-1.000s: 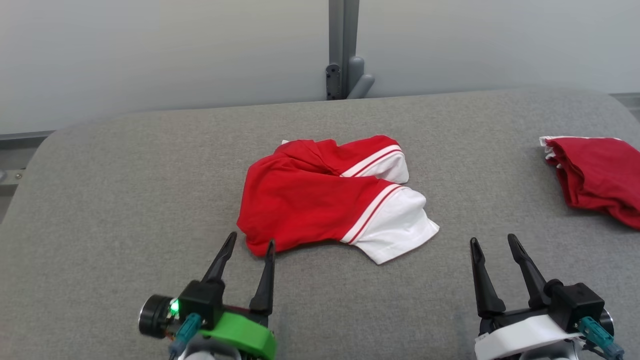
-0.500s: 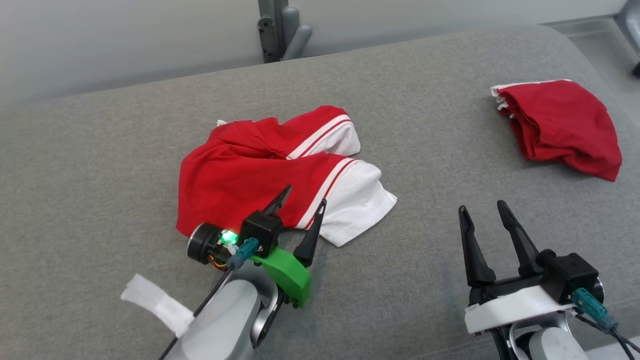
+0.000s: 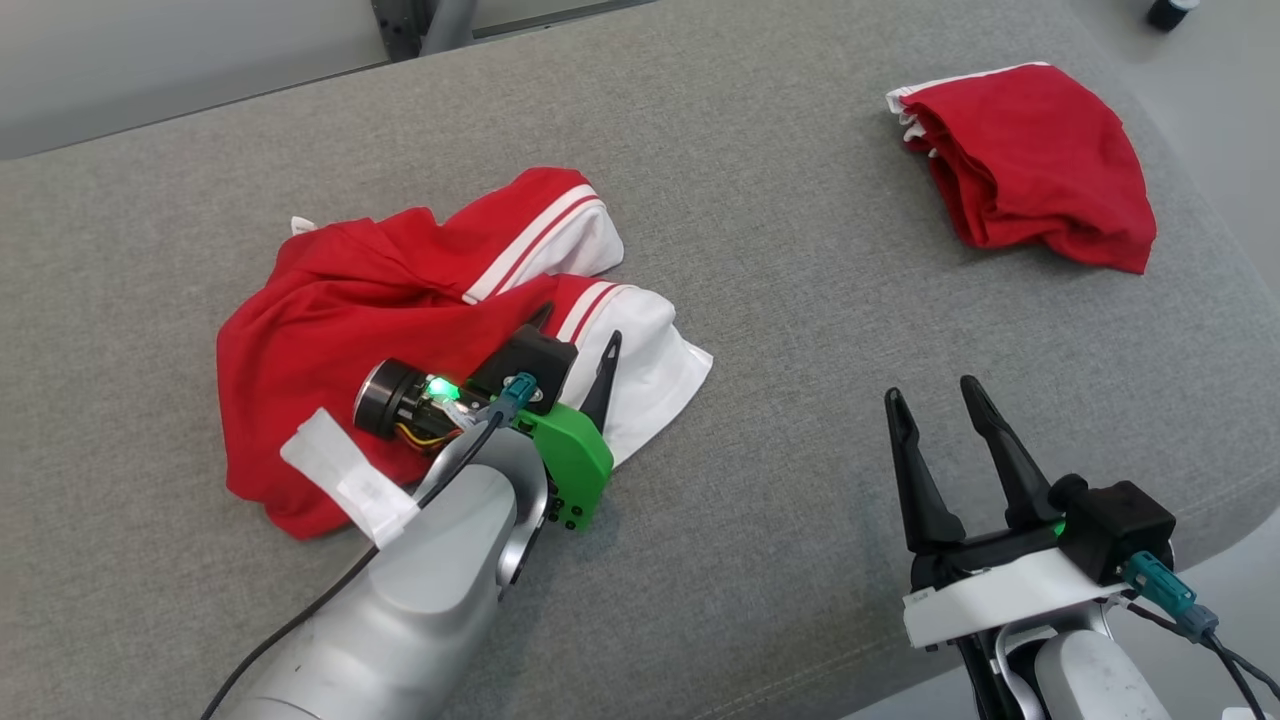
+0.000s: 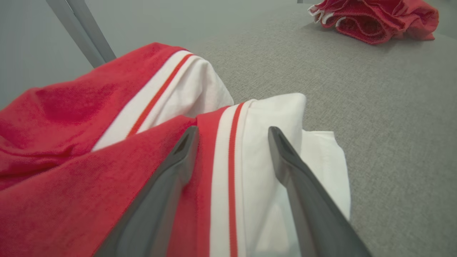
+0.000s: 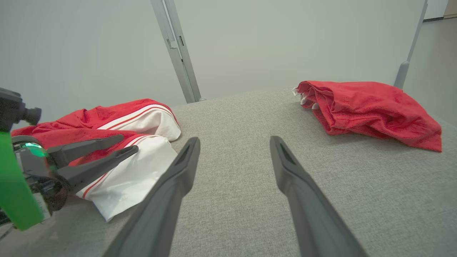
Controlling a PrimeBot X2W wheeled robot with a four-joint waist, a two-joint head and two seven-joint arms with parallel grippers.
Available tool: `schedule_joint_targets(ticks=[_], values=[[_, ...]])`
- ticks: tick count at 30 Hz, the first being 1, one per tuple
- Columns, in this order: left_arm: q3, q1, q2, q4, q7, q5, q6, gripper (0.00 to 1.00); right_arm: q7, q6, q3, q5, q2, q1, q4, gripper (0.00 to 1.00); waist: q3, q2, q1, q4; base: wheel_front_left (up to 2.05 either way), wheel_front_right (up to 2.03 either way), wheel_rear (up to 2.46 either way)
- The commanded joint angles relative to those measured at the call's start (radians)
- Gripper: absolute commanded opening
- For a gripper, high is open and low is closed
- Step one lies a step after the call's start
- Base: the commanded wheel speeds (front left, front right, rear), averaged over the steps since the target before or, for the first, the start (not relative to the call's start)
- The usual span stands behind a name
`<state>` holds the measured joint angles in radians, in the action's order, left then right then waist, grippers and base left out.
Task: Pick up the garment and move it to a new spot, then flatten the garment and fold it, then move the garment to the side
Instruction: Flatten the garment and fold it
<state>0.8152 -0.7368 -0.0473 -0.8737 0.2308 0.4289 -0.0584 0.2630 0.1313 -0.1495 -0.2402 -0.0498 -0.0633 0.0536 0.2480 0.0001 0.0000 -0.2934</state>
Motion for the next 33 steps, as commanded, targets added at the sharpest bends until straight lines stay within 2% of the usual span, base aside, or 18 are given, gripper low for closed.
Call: schedule_joint_targets(ticks=[1,5,6,7,11,15,21,22,26,33], values=[[0.017,-0.022,-0.006,-0.024,-0.017,0.012,-0.020,1.00,0.003,-0.001,0.002,-0.009,-0.001,-0.014,-0.001,1.00,0.023,-0.0001,0.0000,-0.025,0.00,0.00,0.00],[0.063,-0.049,-0.006,-0.080,-0.062,0.033,-0.042,1.00,0.003,-0.001,-0.005,-0.014,-0.001,-0.025,-0.001,1.00,0.029,-0.0001,0.0000,-0.036,0.00,0.00,0.00],[0.072,-0.053,-0.006,-0.091,-0.067,0.037,-0.047,0.64,0.003,-0.001,-0.004,-0.016,-0.001,-0.026,-0.001,1.00,0.030,-0.0001,0.0000,-0.038,0.00,0.00,0.00],[0.080,-0.056,-0.006,-0.099,-0.067,0.043,-0.047,0.00,0.003,-0.001,-0.002,-0.018,-0.001,-0.026,-0.002,1.00,0.030,-0.0001,0.0000,-0.039,0.00,0.00,0.00],[0.101,-0.065,-0.005,-0.102,-0.025,0.066,-0.039,0.00,0.003,-0.001,0.005,-0.023,-0.001,-0.019,0.000,1.00,0.021,-0.0001,0.0000,-0.036,0.00,0.00,0.00],[0.086,-0.071,-0.005,-0.047,0.015,0.135,-0.019,0.00,0.003,-0.001,0.008,-0.026,-0.001,-0.004,0.004,1.00,-0.005,-0.0001,0.0000,-0.027,0.00,0.00,0.00],[0.016,-0.101,-0.005,0.100,0.031,0.352,0.045,0.00,0.003,-0.001,-0.001,-0.035,-0.001,0.005,0.014,1.00,-0.062,-0.0001,0.0000,-0.025,0.00,0.00,0.00],[0.016,-0.101,-0.005,0.100,0.031,0.352,0.045,0.00,0.003,-0.001,-0.001,-0.035,-0.001,0.005,0.014,1.00,-0.062,-0.0001,0.0000,-0.025,0.00,0.00,0.00],[-0.054,-0.154,-0.005,0.193,0.034,0.571,0.073,0.00,0.003,-0.001,-0.008,-0.045,-0.002,0.017,0.022,1.00,-0.111,-0.0001,0.0000,-0.042,0.00,0.00,0.00],[-0.213,-0.294,-0.005,0.301,0.033,0.983,0.034,0.00,0.003,-0.001,0.000,-0.040,-0.002,0.064,0.037,1.00,-0.194,-0.0001,0.0000,-0.077,0.00,0.00,0.00]])
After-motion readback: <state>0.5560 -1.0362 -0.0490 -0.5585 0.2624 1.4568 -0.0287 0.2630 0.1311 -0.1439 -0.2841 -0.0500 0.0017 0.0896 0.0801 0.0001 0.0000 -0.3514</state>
